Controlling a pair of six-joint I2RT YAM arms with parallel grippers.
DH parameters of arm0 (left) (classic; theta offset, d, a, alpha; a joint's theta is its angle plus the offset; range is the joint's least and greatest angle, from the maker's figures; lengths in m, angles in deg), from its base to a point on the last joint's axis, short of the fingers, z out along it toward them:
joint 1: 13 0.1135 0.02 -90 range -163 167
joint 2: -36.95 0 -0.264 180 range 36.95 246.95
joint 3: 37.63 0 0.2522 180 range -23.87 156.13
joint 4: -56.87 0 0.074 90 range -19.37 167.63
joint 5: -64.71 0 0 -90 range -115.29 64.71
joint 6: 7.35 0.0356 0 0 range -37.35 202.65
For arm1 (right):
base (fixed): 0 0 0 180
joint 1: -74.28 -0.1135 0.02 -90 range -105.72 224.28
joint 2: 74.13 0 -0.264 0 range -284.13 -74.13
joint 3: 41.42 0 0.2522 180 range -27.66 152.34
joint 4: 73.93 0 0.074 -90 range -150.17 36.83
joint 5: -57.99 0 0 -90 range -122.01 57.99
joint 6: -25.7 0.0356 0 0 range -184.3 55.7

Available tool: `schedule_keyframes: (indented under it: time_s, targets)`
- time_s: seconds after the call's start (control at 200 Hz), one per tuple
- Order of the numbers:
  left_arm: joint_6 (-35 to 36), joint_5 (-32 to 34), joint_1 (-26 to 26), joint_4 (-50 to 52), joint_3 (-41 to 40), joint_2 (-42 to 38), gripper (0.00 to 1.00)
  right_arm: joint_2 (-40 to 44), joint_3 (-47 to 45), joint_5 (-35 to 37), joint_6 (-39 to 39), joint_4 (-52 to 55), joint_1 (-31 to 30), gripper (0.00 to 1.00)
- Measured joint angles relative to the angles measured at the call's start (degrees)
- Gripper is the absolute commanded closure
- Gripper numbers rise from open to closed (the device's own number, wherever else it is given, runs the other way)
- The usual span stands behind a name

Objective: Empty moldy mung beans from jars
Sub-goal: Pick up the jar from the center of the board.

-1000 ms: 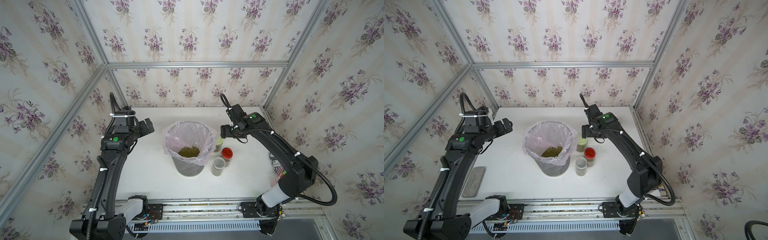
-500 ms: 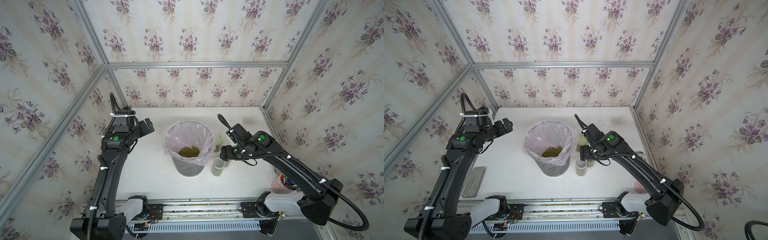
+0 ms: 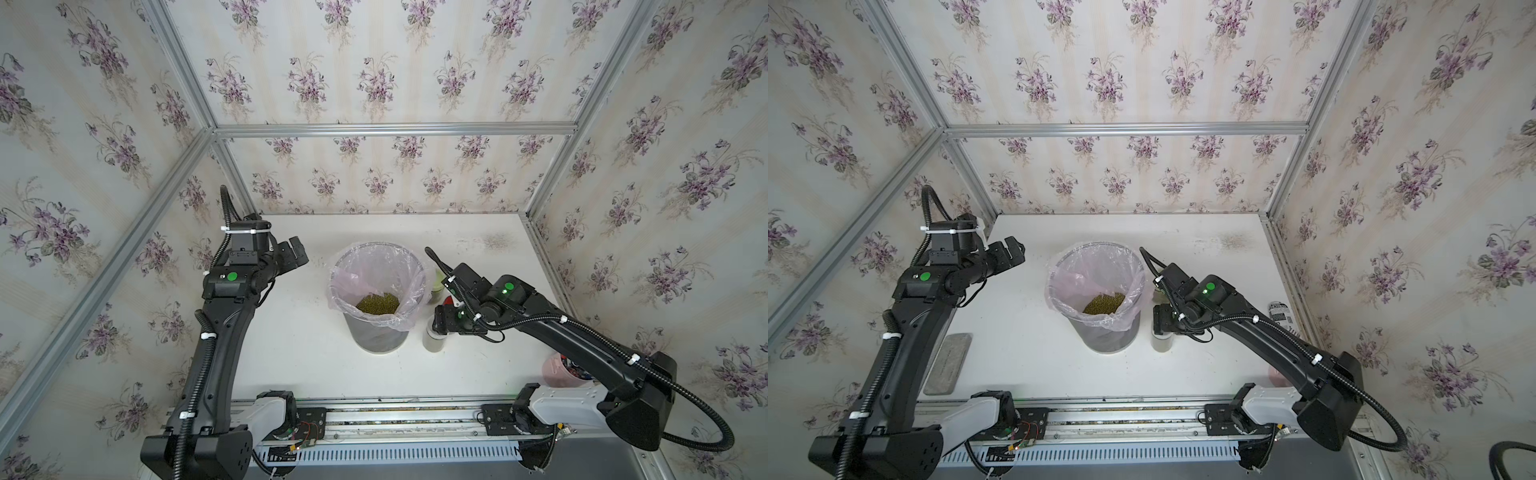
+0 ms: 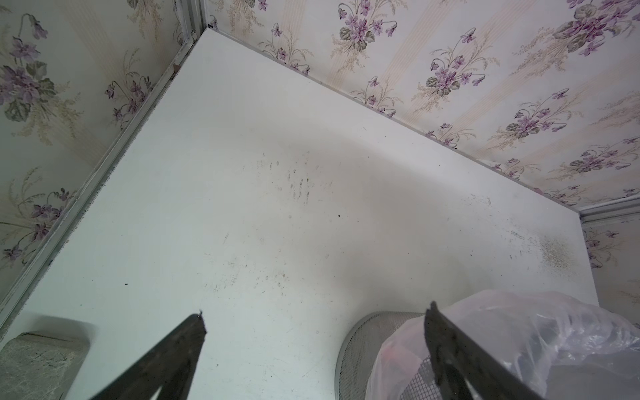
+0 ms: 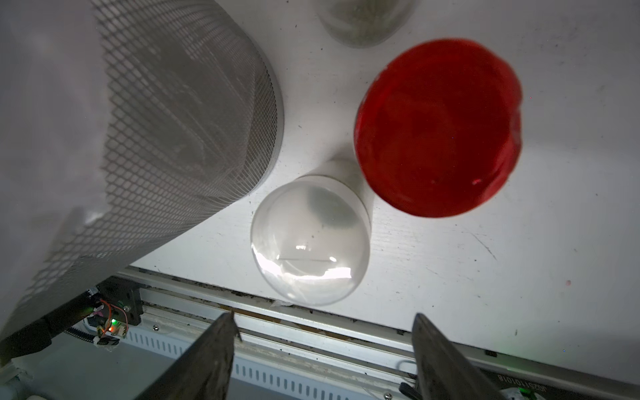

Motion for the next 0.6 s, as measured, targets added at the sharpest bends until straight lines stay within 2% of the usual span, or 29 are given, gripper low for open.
schedule_keyframes:
  time_s: [0.6]
  targets:
    - [-0.11,-0.48,0.04,0.22,-0.24,0.26,0.01,-4.02,-4.98,1.2,4.15,-11.21,-0.15,0.21]
